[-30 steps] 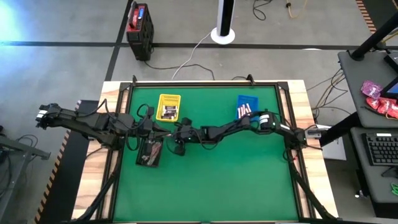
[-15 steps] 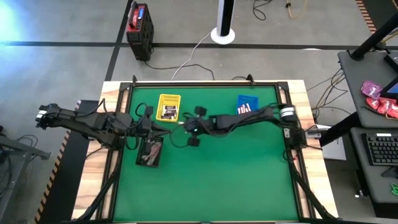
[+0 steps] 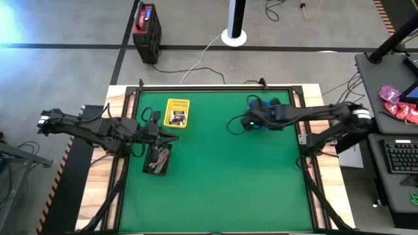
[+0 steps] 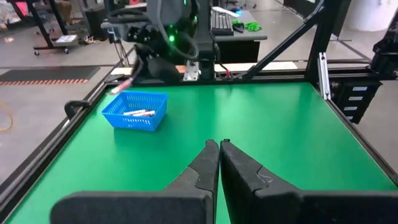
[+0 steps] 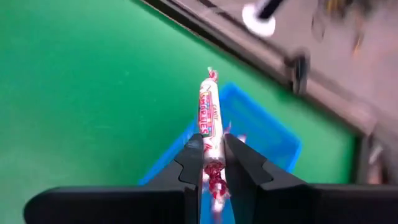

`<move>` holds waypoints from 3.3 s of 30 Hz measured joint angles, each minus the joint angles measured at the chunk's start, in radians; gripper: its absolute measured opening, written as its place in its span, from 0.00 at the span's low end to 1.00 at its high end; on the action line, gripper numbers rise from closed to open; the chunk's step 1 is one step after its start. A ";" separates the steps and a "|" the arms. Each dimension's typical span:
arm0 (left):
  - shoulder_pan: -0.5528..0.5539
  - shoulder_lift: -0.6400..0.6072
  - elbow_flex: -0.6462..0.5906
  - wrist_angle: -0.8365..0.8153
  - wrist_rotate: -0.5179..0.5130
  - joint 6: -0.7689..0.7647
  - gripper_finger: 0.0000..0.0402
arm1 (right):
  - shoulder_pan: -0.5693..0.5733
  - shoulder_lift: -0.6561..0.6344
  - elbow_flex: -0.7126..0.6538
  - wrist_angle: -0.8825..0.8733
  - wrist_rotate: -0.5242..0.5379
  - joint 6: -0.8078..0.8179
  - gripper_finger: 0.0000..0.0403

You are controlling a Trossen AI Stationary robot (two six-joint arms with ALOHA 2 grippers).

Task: Sort candy by brand, put in halloween buckets
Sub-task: Put the white candy stick into the blue bin, then return to Home Position

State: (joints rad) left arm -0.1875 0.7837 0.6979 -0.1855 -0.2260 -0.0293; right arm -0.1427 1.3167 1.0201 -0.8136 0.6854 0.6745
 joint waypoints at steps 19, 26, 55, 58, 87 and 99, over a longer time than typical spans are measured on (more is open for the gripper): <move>0.000 0.000 0.000 0.020 0.000 -0.010 0.00 | -0.011 -0.140 -0.187 0.172 -0.057 0.148 0.39; 0.031 0.017 -0.046 0.188 0.199 0.000 0.00 | 0.232 -0.127 -0.374 1.107 -0.097 -0.407 0.39; 0.322 -0.701 -0.401 0.272 0.528 0.047 0.00 | 0.256 -0.942 -1.007 1.574 -0.518 -0.807 0.10; 0.322 -0.733 -0.467 0.301 0.531 0.073 0.00 | 0.268 -1.034 -1.007 1.490 -0.521 -0.841 0.09; 0.324 -0.725 -0.681 0.248 0.521 0.298 0.00 | 0.269 -1.287 -1.007 1.254 -0.344 -1.030 0.09; 0.324 -0.707 -0.679 0.252 0.522 0.298 0.00 | 0.269 -1.288 -1.007 1.254 -0.344 -0.988 0.09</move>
State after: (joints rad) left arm 0.1364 0.0763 0.0185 0.0664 0.2958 0.2687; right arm 0.1261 0.0289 0.0128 0.4408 0.3412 -0.3138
